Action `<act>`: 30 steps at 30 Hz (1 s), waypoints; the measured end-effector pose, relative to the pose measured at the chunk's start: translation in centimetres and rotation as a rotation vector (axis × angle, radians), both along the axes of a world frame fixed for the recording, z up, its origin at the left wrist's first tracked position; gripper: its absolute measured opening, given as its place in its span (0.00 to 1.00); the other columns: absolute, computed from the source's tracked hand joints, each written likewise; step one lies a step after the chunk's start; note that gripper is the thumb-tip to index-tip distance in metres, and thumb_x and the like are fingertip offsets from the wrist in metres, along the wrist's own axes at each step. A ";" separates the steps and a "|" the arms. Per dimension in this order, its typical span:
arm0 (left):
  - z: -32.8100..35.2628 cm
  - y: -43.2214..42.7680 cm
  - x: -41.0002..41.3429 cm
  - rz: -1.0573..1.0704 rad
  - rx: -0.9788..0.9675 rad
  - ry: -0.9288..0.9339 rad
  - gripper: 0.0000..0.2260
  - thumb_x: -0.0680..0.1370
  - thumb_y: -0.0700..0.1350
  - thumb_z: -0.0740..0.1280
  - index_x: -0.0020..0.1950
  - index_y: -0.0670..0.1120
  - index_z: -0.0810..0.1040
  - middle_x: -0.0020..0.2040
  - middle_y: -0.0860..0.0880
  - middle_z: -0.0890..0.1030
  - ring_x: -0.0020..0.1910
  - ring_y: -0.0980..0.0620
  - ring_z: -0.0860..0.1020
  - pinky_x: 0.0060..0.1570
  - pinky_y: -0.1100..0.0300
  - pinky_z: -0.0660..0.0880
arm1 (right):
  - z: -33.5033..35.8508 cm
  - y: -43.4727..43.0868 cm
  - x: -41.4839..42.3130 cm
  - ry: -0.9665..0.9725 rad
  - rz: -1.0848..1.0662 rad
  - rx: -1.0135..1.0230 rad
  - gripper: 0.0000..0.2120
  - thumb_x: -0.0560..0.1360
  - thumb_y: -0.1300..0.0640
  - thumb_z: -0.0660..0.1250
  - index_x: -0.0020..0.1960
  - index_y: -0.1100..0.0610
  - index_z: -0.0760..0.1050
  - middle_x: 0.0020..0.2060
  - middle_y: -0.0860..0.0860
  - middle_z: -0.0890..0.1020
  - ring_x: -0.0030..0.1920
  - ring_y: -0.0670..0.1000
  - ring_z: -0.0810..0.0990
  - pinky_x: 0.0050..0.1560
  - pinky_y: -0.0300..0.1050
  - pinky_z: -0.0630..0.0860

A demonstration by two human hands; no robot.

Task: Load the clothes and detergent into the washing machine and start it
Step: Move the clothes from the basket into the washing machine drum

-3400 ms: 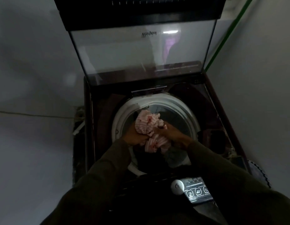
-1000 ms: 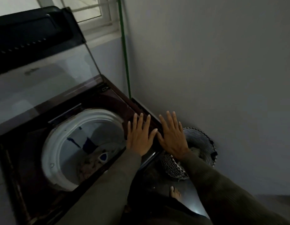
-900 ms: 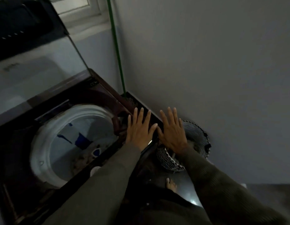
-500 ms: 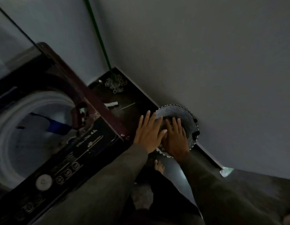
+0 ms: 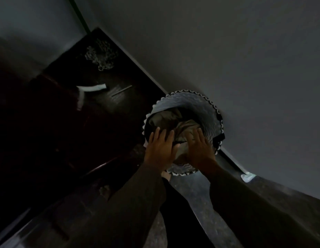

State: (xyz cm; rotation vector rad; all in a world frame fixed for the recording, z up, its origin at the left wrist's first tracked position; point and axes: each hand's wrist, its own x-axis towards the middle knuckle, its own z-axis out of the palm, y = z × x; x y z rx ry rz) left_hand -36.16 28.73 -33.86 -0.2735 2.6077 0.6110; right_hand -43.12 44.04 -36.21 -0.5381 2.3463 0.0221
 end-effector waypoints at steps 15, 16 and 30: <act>-11.4 0.4 0.1 0.202 0.250 -0.162 0.38 0.75 0.66 0.41 0.79 0.48 0.60 0.76 0.42 0.63 0.78 0.41 0.56 0.74 0.48 0.60 | -14.8 -2.3 -2.4 -0.045 0.017 0.179 0.31 0.80 0.55 0.62 0.78 0.49 0.52 0.75 0.61 0.54 0.69 0.69 0.62 0.60 0.64 0.73; -11.6 0.2 0.2 0.215 0.259 -0.179 0.36 0.77 0.66 0.44 0.79 0.48 0.59 0.76 0.42 0.62 0.78 0.41 0.56 0.73 0.47 0.61 | -14.9 -2.2 -2.5 -0.060 0.005 0.179 0.31 0.80 0.57 0.61 0.79 0.53 0.51 0.75 0.62 0.56 0.69 0.69 0.63 0.61 0.64 0.73; -7.4 -0.7 -2.1 0.799 0.829 0.010 0.29 0.79 0.59 0.65 0.77 0.51 0.65 0.74 0.48 0.71 0.72 0.51 0.69 0.67 0.66 0.67 | -2.5 -1.0 -1.7 0.218 -0.640 -0.675 0.10 0.67 0.69 0.65 0.46 0.60 0.76 0.39 0.49 0.78 0.40 0.46 0.76 0.37 0.27 0.65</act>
